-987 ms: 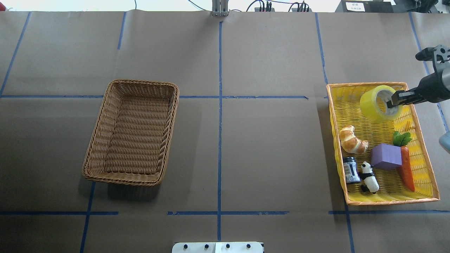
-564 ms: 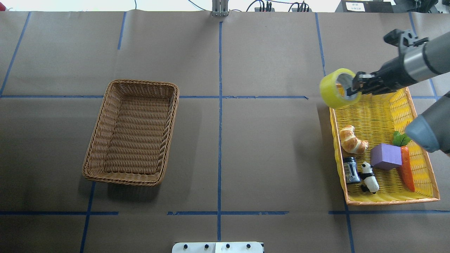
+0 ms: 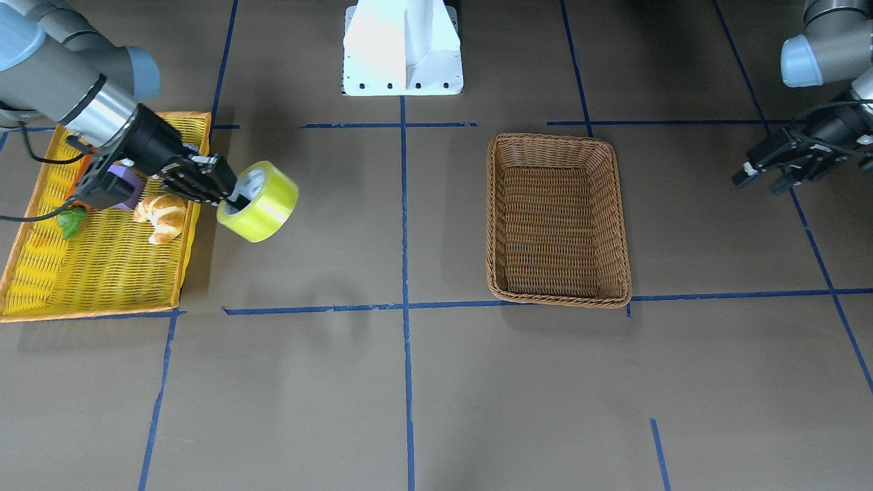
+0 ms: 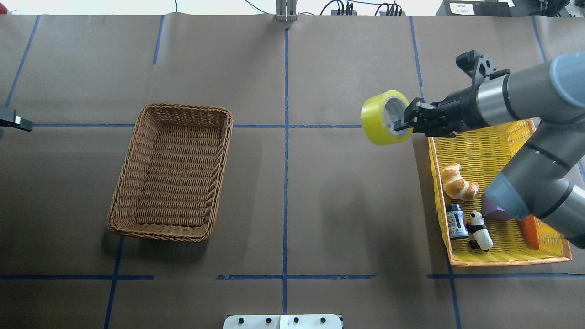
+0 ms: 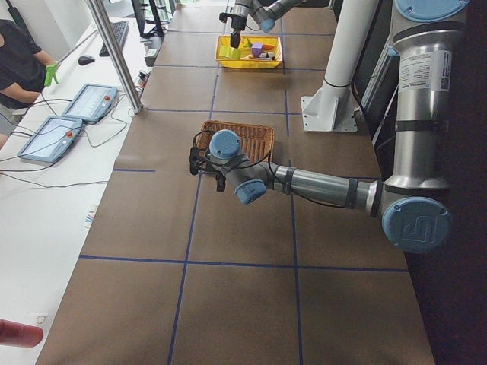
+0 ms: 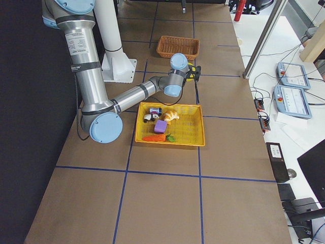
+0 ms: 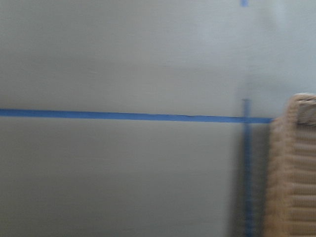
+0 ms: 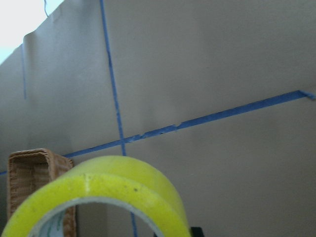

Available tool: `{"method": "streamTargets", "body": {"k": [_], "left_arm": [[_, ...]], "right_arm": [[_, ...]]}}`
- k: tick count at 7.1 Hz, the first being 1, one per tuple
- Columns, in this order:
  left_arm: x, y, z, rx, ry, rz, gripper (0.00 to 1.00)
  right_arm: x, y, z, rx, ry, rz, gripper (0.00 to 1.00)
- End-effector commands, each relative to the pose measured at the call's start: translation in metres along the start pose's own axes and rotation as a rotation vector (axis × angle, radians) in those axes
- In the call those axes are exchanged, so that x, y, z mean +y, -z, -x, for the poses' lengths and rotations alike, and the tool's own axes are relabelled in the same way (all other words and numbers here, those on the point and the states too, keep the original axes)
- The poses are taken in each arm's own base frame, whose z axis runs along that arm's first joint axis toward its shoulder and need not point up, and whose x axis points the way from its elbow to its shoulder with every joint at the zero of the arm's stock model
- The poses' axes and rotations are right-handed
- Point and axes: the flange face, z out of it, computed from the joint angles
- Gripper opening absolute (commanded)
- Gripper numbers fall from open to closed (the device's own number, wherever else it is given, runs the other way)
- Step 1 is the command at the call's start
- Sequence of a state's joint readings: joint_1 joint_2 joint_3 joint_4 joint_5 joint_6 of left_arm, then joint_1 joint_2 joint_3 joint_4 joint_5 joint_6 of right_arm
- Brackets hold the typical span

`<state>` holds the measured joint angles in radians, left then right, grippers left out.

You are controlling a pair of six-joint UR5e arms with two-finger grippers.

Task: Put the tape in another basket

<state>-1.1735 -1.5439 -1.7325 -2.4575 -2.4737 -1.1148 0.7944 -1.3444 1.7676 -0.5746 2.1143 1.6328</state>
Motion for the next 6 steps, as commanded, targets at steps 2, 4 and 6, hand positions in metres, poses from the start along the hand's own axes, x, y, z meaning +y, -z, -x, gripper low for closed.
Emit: {"method": "streamTargets", "body": {"k": [2, 4, 6], "left_arm": [[0.027, -0.008, -0.082, 0.288, 0.155, 0.029, 1.00], [0.054, 0.010, -0.118, 0.478, 0.254, 0.086, 1.00], [0.108, 0.007, -0.195, 0.688, 0.404, 0.156, 1.00]], "right_arm": [[0.086, -0.039, 0.021, -0.296, -0.092, -0.045, 0.01], [0.124, -0.040, 0.029, -0.450, -0.122, 0.005, 0.01], [0.146, -0.047, 0.071, -0.536, -0.111, 0.070, 0.01]]}}
